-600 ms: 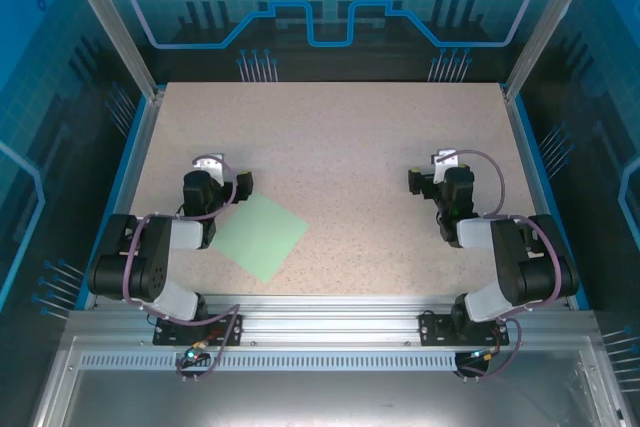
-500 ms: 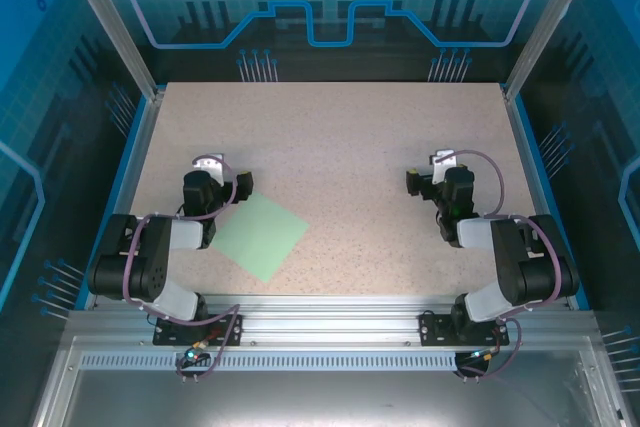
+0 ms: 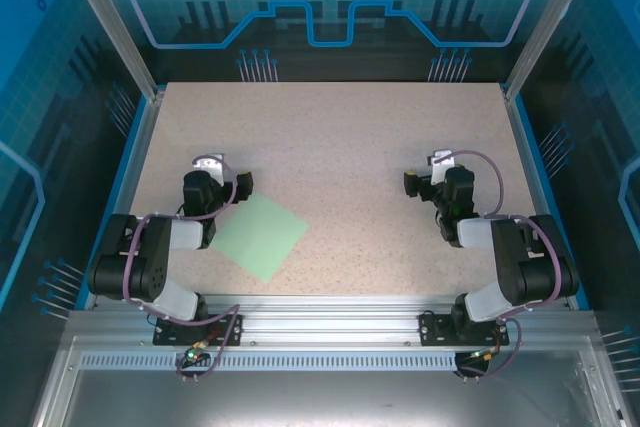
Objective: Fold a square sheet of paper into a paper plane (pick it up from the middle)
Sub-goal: Move the square sheet of paper to the center of the table.
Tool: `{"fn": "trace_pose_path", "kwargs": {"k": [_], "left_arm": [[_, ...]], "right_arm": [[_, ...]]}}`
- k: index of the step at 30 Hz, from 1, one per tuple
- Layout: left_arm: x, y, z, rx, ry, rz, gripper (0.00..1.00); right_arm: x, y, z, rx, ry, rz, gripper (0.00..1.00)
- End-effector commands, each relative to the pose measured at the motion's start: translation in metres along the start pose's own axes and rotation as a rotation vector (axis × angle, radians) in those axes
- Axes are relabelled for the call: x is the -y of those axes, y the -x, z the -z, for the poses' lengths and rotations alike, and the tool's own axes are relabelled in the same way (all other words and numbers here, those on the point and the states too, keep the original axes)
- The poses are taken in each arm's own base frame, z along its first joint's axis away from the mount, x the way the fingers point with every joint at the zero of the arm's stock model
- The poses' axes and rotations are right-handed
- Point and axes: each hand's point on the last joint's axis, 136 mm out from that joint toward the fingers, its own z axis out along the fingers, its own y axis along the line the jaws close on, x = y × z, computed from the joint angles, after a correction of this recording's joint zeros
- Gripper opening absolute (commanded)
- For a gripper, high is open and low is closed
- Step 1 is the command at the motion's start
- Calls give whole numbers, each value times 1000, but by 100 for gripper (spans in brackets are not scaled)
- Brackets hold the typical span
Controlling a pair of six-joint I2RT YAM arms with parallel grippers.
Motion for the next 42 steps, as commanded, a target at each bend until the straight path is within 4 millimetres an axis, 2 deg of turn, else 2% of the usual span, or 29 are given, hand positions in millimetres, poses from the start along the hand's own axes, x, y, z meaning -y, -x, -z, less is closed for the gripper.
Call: {"fn": "trace_pose_path", "kwargs": {"k": [1, 23, 28, 33, 36, 38, 42], "left_arm": [[2, 15, -2, 37, -19, -18, 98], [2, 16, -2, 40, -21, -18, 98], [7, 16, 0, 40, -49, -29, 99], [7, 29, 21, 87, -38, -19, 98], [8, 37, 34, 52, -30, -2, 99], [10, 44, 46, 74, -37, 15, 99], [6, 62, 69, 43, 7, 137, 98]], "right_arm": [[5, 9, -1, 21, -1, 4, 99], [2, 9, -2, 19, 26, 5, 100], [-6, 10, 0, 30, 70, 24, 100], [-11, 15, 12, 81, 66, 59, 99], [-8, 27, 21, 84, 36, 51, 99], [-4, 38, 28, 9, 28, 15, 99], [-1, 38, 55, -138, 19, -81, 100]]}}
